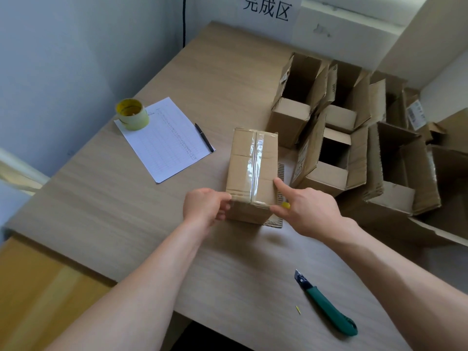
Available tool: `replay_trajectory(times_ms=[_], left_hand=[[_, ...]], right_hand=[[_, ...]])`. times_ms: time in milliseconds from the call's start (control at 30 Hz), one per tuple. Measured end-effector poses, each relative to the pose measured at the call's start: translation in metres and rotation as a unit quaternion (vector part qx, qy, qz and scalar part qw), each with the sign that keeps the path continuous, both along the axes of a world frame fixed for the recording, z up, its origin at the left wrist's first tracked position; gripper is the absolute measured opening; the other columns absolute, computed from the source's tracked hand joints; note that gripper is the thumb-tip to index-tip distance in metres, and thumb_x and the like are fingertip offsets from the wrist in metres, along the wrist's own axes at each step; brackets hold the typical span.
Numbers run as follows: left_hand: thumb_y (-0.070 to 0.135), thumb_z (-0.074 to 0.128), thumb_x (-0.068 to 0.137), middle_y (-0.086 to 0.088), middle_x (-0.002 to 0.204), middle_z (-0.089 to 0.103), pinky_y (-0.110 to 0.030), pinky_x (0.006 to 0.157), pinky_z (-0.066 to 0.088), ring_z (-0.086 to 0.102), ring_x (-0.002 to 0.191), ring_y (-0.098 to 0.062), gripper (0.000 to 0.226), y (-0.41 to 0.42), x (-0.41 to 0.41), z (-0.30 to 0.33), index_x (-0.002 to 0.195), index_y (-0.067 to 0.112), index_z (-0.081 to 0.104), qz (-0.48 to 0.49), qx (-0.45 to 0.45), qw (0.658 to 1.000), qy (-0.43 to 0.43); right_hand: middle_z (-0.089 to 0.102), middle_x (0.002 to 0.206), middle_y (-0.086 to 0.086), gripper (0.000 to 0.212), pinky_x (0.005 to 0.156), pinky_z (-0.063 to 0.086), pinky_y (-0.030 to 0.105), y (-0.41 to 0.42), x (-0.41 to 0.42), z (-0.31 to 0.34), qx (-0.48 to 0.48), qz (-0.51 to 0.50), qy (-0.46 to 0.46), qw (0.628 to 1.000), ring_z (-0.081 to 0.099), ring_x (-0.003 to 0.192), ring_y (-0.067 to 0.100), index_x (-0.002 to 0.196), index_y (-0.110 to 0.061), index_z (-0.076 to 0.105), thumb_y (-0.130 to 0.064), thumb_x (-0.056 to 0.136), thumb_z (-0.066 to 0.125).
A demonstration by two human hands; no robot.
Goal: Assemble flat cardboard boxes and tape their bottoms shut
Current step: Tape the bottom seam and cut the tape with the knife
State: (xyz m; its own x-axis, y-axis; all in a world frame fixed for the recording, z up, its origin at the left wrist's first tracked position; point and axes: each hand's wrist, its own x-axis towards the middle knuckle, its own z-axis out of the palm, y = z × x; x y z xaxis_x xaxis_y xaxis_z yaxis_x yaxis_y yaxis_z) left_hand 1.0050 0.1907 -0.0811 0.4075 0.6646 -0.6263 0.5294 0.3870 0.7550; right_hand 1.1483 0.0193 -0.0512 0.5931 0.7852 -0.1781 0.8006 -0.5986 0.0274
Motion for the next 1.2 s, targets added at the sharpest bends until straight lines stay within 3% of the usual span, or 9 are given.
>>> replay_trajectory(times_ms=[33,100,167,233,333,533,733,1033,1200], left_hand=[[0.042,0.069,0.069,0.003,0.081,0.073,-0.029,0.064,0.055,0.068,0.073,-0.02,0.033,0.006,0.001,0.0,0.094,0.021,0.072,-0.085,0.106,0.989,0.064],[0.067,0.059,0.064,0.005,0.116,0.058,-0.035,0.082,0.05,0.056,0.108,-0.022,0.064,0.018,0.0,0.0,0.123,0.04,0.056,-0.22,0.362,0.886,0.188],[0.077,0.062,0.062,0.0,0.134,0.041,-0.04,0.093,0.045,0.041,0.122,-0.025,0.083,0.029,0.004,0.003,0.136,0.045,0.041,-0.3,0.505,0.805,0.091],[0.071,0.068,0.067,-0.007,0.149,0.034,-0.049,0.108,0.037,0.03,0.135,-0.032,0.085,0.035,0.015,0.001,0.142,0.038,0.044,-0.426,0.536,0.728,-0.035],[0.06,0.064,0.08,-0.01,0.16,0.02,-0.053,0.118,0.019,0.007,0.147,-0.041,0.074,0.031,0.03,-0.01,0.144,0.027,0.046,-0.558,0.527,0.64,-0.049],[0.039,0.078,0.077,-0.022,0.145,0.044,-0.063,0.108,0.029,0.027,0.136,-0.056,0.062,0.029,0.034,-0.026,0.131,0.013,0.061,-0.512,0.581,0.614,-0.15],[0.036,0.081,0.074,-0.008,0.153,0.036,-0.051,0.117,0.021,0.016,0.144,-0.042,0.068,0.045,0.039,-0.023,0.136,0.027,0.055,-0.56,0.496,0.649,-0.139],[0.077,0.057,0.072,-0.003,0.119,0.062,-0.045,0.085,0.043,0.051,0.111,-0.034,0.064,0.046,0.023,-0.015,0.111,0.027,0.07,-0.543,0.626,0.526,-0.192],[0.085,0.045,0.071,-0.011,0.095,0.056,-0.046,0.079,0.042,0.049,0.091,-0.033,0.075,-0.008,0.026,-0.009,0.083,0.012,0.059,-0.481,0.648,0.589,-0.035]], right_hand=[[0.067,0.093,-0.002,0.074,0.056,0.053,0.034,-0.002,0.001,-0.002,0.007,0.001,0.005,1.0,0.061,0.074,0.019,0.152,-0.038,0.013,-0.074,0.091,0.034],[0.068,0.093,-0.001,0.074,0.056,0.052,0.033,-0.005,0.001,-0.006,0.024,0.005,0.001,1.0,0.063,0.076,0.021,0.152,-0.038,0.013,-0.074,0.09,0.033],[0.067,0.086,0.0,0.073,0.052,0.045,0.032,-0.008,0.0,-0.01,0.04,0.01,-0.015,0.999,0.062,0.071,0.022,0.152,-0.039,0.015,-0.074,0.09,0.032],[0.066,0.079,0.001,0.072,0.049,0.042,0.031,-0.011,-0.001,-0.013,0.053,0.019,-0.032,0.998,0.061,0.065,0.022,0.152,-0.036,0.019,-0.074,0.09,0.028],[0.068,0.075,0.005,0.073,0.05,0.045,0.033,-0.015,-0.006,-0.02,0.088,0.036,-0.05,0.994,0.064,0.061,0.027,0.15,-0.029,0.034,-0.07,0.089,0.029],[0.074,0.082,0.01,0.066,0.046,0.054,0.036,-0.021,-0.002,-0.037,0.182,0.086,-0.082,0.976,0.069,0.06,0.032,0.134,-0.012,0.059,-0.054,0.083,0.065],[0.074,0.098,0.012,0.074,0.063,0.06,0.039,-0.016,-0.004,-0.033,0.152,0.055,-0.042,0.986,0.071,0.075,0.032,0.144,-0.018,0.047,-0.055,0.083,0.068],[0.075,0.089,0.009,0.074,0.056,0.056,0.039,-0.026,-0.052,-0.032,0.175,-0.043,0.002,0.984,0.069,0.071,0.035,0.135,-0.025,0.058,-0.055,0.071,0.079],[0.074,0.082,0.004,0.073,0.049,0.05,0.034,-0.03,-0.05,-0.035,0.193,-0.04,-0.005,0.98,0.068,0.065,0.031,0.131,-0.025,0.061,-0.057,0.069,0.081]])
